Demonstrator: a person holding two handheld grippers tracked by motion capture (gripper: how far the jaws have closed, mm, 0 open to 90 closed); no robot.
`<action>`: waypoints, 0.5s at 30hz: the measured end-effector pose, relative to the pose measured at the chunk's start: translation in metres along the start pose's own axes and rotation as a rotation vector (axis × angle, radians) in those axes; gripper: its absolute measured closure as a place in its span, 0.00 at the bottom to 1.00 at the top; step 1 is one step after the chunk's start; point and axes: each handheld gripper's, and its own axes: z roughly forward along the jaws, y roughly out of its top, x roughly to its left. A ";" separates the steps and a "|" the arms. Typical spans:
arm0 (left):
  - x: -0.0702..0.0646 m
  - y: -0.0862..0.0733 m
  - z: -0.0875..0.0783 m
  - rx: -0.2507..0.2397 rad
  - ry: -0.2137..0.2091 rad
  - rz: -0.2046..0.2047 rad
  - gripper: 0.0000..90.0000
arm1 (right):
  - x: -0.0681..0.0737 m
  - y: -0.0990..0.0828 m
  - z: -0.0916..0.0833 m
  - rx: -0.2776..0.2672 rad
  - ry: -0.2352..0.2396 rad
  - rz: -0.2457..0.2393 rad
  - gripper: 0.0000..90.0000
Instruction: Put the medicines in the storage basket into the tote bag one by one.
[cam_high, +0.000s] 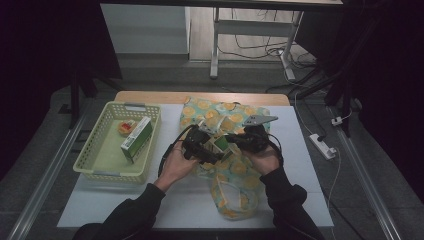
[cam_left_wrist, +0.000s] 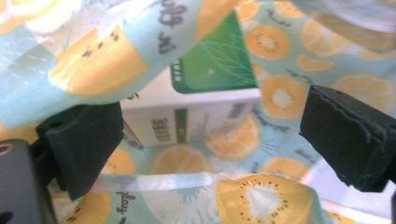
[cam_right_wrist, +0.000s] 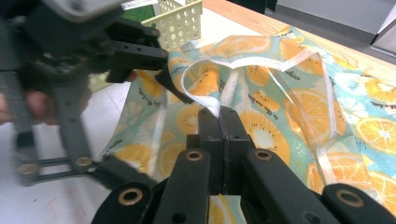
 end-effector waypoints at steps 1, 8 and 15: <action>-0.001 -0.001 -0.002 -0.003 -0.006 -0.002 0.06 | 0.000 0.000 0.000 0.000 0.000 -0.001 1.00; -0.001 -0.012 -0.019 -0.052 -0.056 -0.012 0.01 | 0.001 0.000 0.001 0.003 0.003 -0.005 1.00; 0.000 -0.027 -0.038 -0.094 -0.092 -0.022 0.00 | 0.002 0.000 0.001 0.003 0.004 -0.005 1.00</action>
